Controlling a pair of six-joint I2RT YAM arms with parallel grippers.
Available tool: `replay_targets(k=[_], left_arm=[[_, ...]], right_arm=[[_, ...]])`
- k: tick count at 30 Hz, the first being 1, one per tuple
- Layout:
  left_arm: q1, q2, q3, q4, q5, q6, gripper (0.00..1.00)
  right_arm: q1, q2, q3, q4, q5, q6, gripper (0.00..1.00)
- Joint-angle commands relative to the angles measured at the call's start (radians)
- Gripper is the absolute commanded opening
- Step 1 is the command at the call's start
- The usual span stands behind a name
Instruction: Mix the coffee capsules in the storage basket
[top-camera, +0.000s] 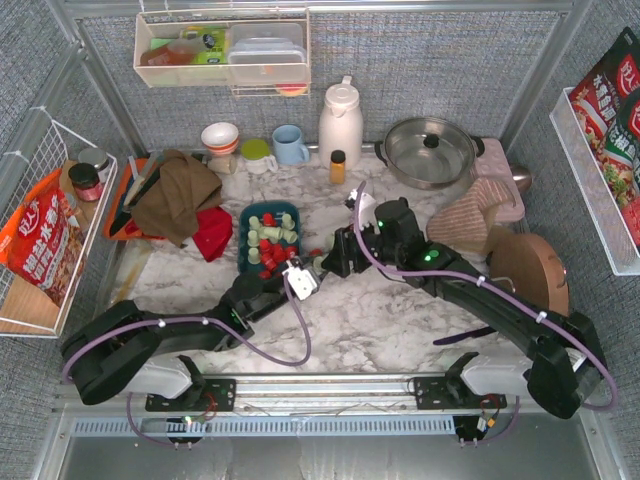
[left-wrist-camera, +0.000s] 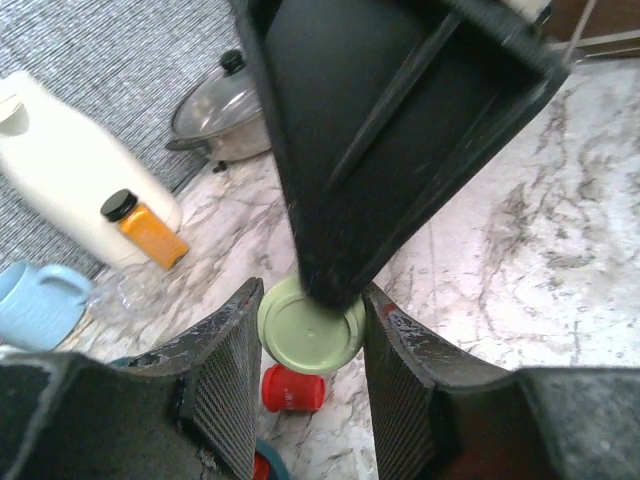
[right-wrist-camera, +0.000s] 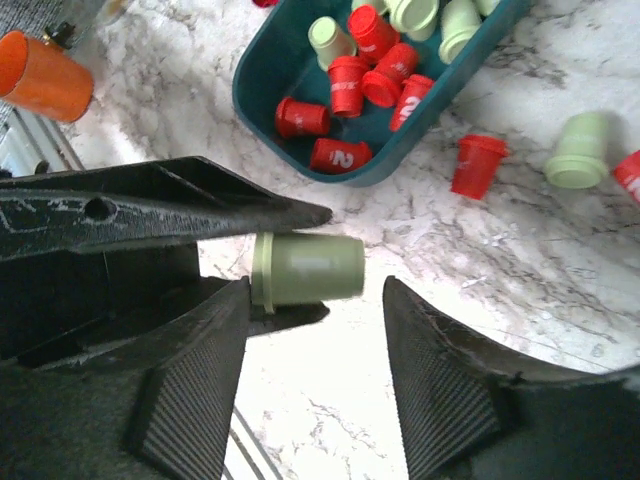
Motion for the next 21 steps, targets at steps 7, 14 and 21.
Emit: replay_targets(k=[7,14,21], left_arm=[[0.000,-0.021,-0.025,0.040,-0.092,-0.021,0.24],[0.000,-0.054,-0.049,0.026,-0.164,-0.059,0.21],[0.004,-0.119,-0.047,-0.141,-0.388,-0.157,0.15]], right_arm=[[-0.017,-0.050,0.037,-0.100,0.106,-0.081,0.99],[-0.043,-0.097,0.053,-0.157,0.252,-0.128,0.99],[-0.079,-0.147,0.035,-0.186,0.537,-0.123,0.99]])
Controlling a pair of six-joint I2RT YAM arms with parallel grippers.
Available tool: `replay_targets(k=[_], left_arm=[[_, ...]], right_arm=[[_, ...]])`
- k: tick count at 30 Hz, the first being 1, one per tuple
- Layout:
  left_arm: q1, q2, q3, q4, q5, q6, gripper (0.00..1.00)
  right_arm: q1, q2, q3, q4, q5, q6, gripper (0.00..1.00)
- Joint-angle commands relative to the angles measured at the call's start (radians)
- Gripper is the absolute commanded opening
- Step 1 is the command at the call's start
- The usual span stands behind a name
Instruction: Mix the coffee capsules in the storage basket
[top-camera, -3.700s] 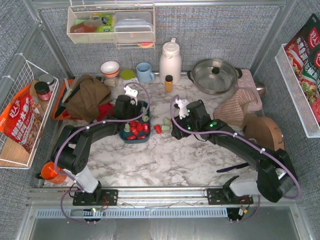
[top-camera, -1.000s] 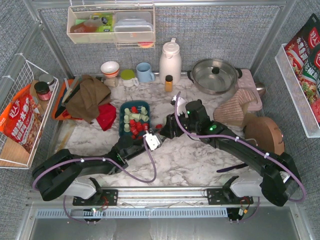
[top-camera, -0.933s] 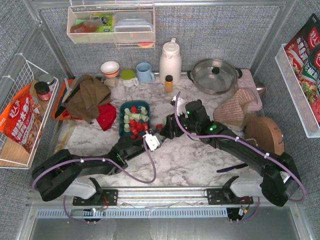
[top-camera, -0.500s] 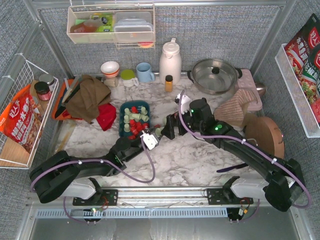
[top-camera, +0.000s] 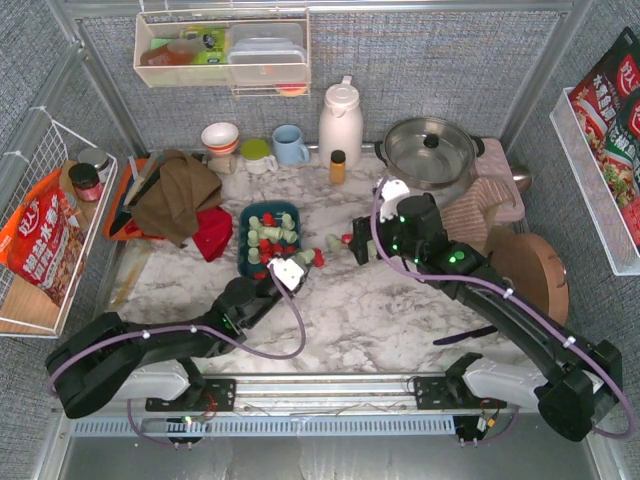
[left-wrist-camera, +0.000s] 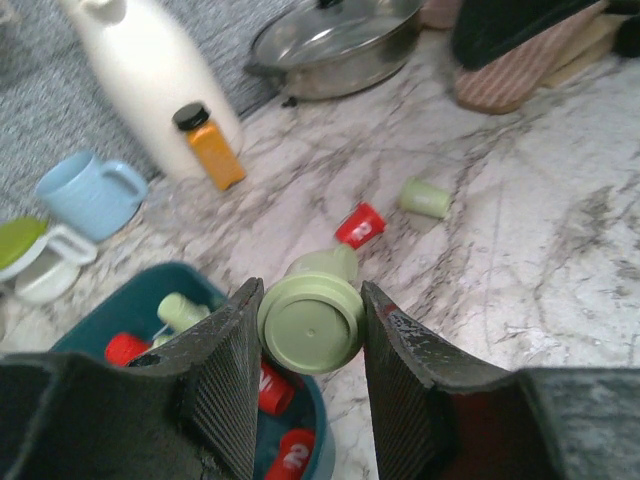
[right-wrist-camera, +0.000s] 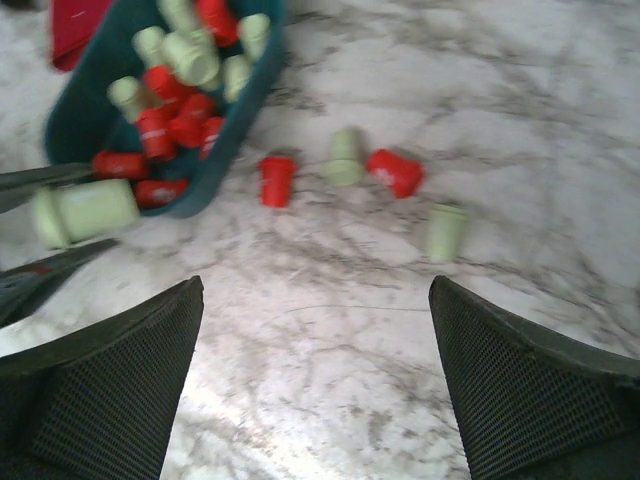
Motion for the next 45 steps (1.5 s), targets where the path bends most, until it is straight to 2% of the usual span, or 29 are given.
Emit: replay_targets(k=[1,3,4,7,10,14,18,26,29,35,39,45], left_arm=[[0.003,-0.031,0.018,-0.138,-0.180,-0.094,0.15],[0.009,-0.043,0.030,-0.207,-0.228,-0.143,0.15],[0.013,-0.048,0.037,-0.241,-0.250,-0.169,0.15],[0.039,-0.058,0.069,-0.386,-0.309,-0.304,0.16],[0.095,-0.057,0.098,-0.520,-0.316,-0.458,0.21],[0.182,-0.037,0.110,-0.595,-0.253,-0.599,0.26],[0.234,0.016,0.139,-0.620,-0.199,-0.664,0.32],[0.248,0.092,0.194,-0.649,-0.252,-0.741,0.72],[0.248,0.069,0.193,-0.661,-0.276,-0.750,0.98],[0.249,-0.010,0.186,-0.674,-0.301,-0.747,0.99],[0.249,-0.049,0.184,-0.710,-0.371,-0.819,0.99],[0.249,-0.088,0.125,-0.614,-0.340,-0.814,0.99]], right_arm=[[-0.033,-0.035,-0.041,-0.004,0.269,0.072,0.99],[-0.074,-0.058,-0.083,0.007,0.352,0.183,0.99],[-0.096,-0.071,-0.108,0.031,0.338,0.202,0.99],[-0.123,-0.091,-0.149,0.074,0.330,0.212,0.99],[-0.123,-0.074,-0.156,0.077,0.353,0.206,0.99],[-0.123,-0.006,-0.141,0.084,0.231,0.183,0.94],[-0.117,0.094,-0.145,0.153,0.146,0.162,0.86],[-0.114,0.350,-0.083,0.233,0.204,0.113,0.73],[-0.115,0.445,-0.046,0.233,0.241,0.089,0.71],[-0.115,0.587,0.015,0.221,0.271,0.048,0.65],[-0.116,0.636,0.062,0.220,0.277,0.035,0.62],[-0.121,0.682,0.076,0.224,0.277,0.019,0.55]])
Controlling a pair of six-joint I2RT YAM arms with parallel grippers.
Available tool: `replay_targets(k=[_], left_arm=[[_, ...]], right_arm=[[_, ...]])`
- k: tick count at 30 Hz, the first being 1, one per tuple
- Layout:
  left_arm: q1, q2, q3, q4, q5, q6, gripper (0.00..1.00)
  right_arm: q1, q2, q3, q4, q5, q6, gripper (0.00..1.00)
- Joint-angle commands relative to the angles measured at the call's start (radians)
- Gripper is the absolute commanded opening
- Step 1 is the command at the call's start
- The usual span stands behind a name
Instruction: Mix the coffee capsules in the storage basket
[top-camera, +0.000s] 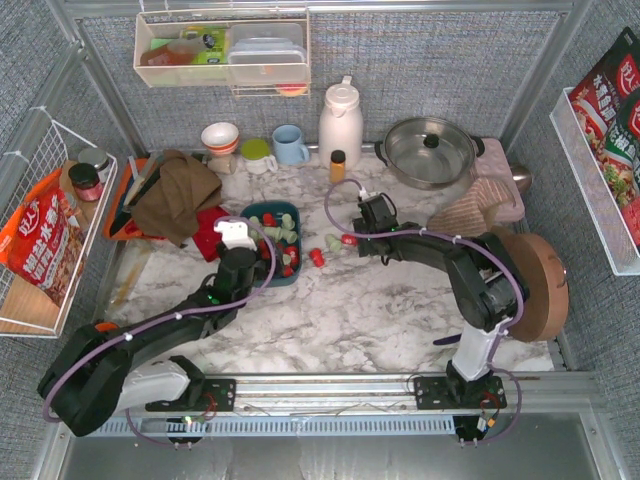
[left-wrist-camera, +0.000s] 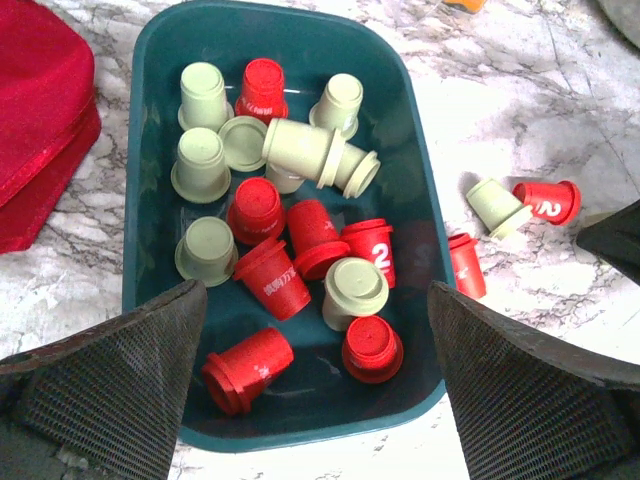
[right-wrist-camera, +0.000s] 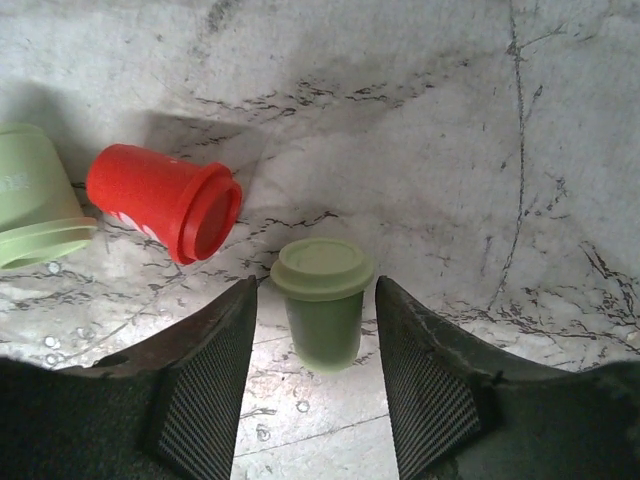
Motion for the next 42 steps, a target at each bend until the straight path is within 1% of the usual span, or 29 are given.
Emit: replay_targets(k=[1,3,4,7,10,14,16,18,22,25,28,30,32,34,36,38,42], left_arm=[[0.001,-0.020,-0.035,0.073,-0.010,-0.027,0.99],[0.001,-0.019,-0.034,0.063,-0.052,-0.076,0.99],[0.001,-0.019,-0.027,0.046,-0.063,-0.084,0.99],[0.000,-0.018,-0.002,0.002,-0.072,-0.072,0.99],[0.000,-0.015,0.004,-0.002,-0.086,-0.071,0.99],[-0.001,0.001,0.022,0.003,-0.002,-0.029,0.99],[-0.002,0.010,0.026,0.019,0.051,-0.004,0.99],[-0.005,0.016,0.017,0.065,0.127,0.040,0.99],[-0.023,0.016,-0.016,0.189,0.229,0.118,0.99],[-0.048,0.024,-0.031,0.271,0.268,0.178,0.99],[-0.105,0.044,-0.048,0.378,0.286,0.302,0.99],[-0.159,0.066,-0.074,0.481,0.316,0.454,0.99],[-0.205,0.096,-0.113,0.620,0.353,0.584,0.99],[-0.232,0.133,-0.151,0.768,0.409,0.679,0.99],[-0.250,0.181,-0.172,0.919,0.457,0.738,0.99],[-0.263,0.245,-0.178,1.032,0.491,0.773,0.99],[-0.287,0.337,-0.167,1.179,0.535,0.823,0.99]], right_arm=[[-0.005,0.023,0.010,0.018,0.014,-0.019,0.54],[-0.006,0.029,0.007,0.024,0.008,-0.016,0.54],[-0.006,0.031,0.006,0.024,0.005,-0.016,0.51],[-0.008,0.029,0.003,0.022,-0.005,-0.017,0.46],[-0.008,0.021,-0.002,0.020,-0.016,-0.016,0.40],[-0.008,0.007,-0.005,0.012,-0.042,-0.014,0.26],[-0.009,-0.007,-0.005,0.003,-0.051,-0.014,0.23],[-0.009,-0.032,-0.010,-0.007,-0.055,-0.014,0.22],[-0.008,-0.110,-0.036,-0.015,-0.078,-0.004,0.21],[-0.005,-0.191,-0.086,-0.026,-0.146,0.023,0.21],[0.007,-0.288,-0.114,-0.037,-0.232,0.065,0.21],[0.019,-0.344,-0.125,-0.049,-0.298,0.092,0.21],[0.037,-0.400,-0.139,-0.055,-0.357,0.119,0.21],[0.057,-0.456,-0.153,-0.054,-0.404,0.143,0.21],[0.081,-0.506,-0.165,-0.055,-0.434,0.165,0.21],[0.106,-0.547,-0.177,-0.050,-0.462,0.187,0.21],[0.153,-0.608,-0.201,-0.018,-0.514,0.221,0.22]])
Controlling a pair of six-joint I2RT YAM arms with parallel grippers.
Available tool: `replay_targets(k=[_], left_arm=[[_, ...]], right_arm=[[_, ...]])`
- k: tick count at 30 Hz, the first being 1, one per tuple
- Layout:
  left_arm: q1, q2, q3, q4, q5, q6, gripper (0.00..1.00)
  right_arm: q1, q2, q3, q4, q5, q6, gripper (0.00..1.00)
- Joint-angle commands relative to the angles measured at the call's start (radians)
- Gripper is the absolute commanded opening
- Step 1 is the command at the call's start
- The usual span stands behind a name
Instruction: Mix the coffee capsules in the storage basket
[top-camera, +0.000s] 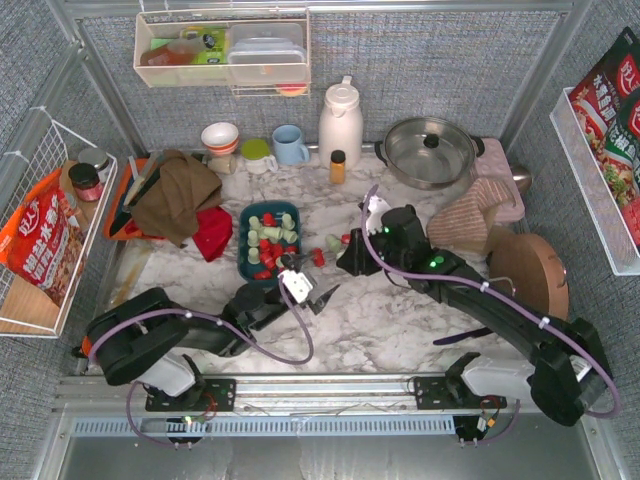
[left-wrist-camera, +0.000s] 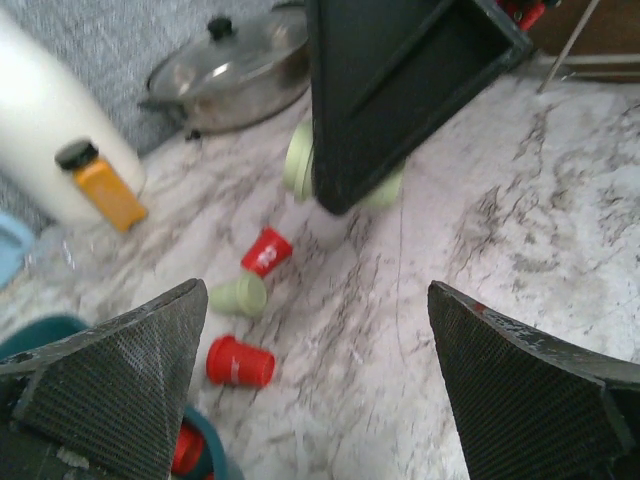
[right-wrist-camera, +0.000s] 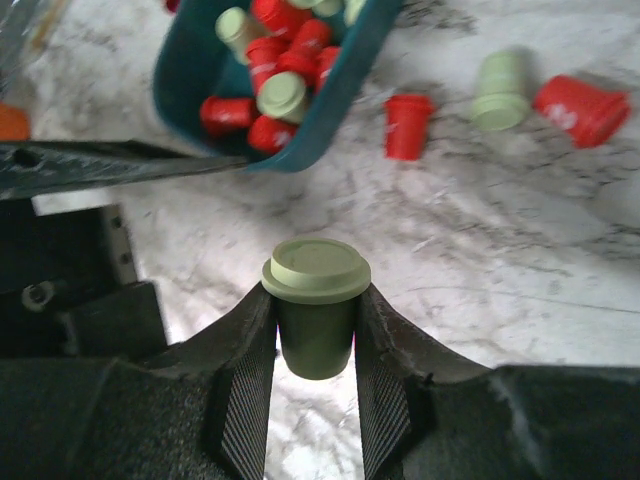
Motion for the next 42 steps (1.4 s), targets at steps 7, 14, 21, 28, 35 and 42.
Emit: replay_targets(k=[7,14,21,28,35,42], left_arm=[[-0.054,0.114,0.030,0.334,0.082,0.164,0.99],[-0.085,0.121,0.039,0.330,0.049,0.215,0.91],[-0.106,0.140,0.048,0.315,0.012,0.249,0.67],[-0.114,0.141,0.038,0.297,-0.102,0.245,0.43],[-0.114,0.090,-0.029,0.263,-0.203,0.173,0.39],[-0.087,-0.030,0.002,-0.047,-0.554,-0.029,0.38]], right_arm=[[0.058,-0.089,-0.038,0.064,-0.113,0.080,0.22],[0.068,-0.073,-0.039,0.082,-0.138,0.111,0.23],[0.076,-0.065,-0.040,0.086,-0.137,0.121,0.28],[0.076,-0.056,-0.014,0.038,-0.123,0.099,0.54],[0.076,-0.096,0.025,-0.040,-0.013,0.024,0.62],[0.077,-0.086,0.052,-0.093,0.268,-0.101,0.61]])
